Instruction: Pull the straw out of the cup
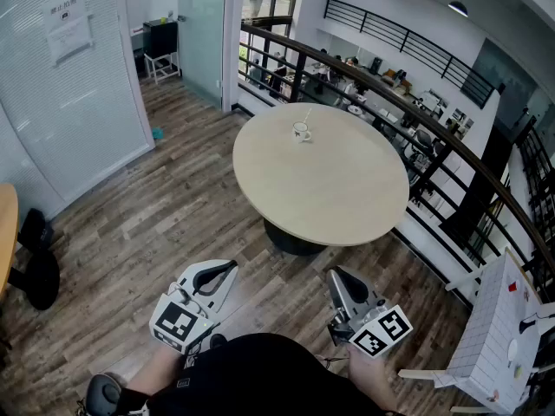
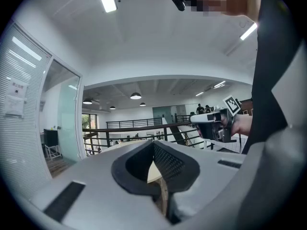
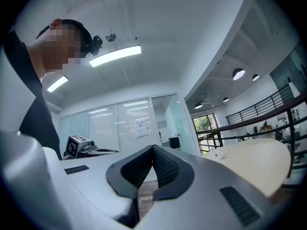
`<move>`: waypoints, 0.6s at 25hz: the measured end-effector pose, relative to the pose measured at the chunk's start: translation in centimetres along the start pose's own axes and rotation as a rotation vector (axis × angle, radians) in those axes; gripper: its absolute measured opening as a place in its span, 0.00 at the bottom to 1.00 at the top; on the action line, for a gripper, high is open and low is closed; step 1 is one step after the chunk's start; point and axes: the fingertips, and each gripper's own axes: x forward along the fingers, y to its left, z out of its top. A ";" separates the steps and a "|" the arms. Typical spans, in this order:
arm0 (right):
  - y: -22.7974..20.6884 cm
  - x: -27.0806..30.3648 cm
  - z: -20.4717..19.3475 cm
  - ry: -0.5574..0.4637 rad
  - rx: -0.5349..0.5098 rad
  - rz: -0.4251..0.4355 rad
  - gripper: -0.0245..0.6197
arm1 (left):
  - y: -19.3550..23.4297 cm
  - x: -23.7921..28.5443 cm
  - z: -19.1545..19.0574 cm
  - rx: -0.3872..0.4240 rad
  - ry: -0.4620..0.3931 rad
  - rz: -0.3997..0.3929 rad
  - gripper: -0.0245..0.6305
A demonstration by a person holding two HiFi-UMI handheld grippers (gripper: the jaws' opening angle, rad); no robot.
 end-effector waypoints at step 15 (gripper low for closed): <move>1.0 1.4 -1.0 0.012 0.011 0.030 0.07 | 0.8 -1.2 -0.7 -0.013 0.013 0.016 0.05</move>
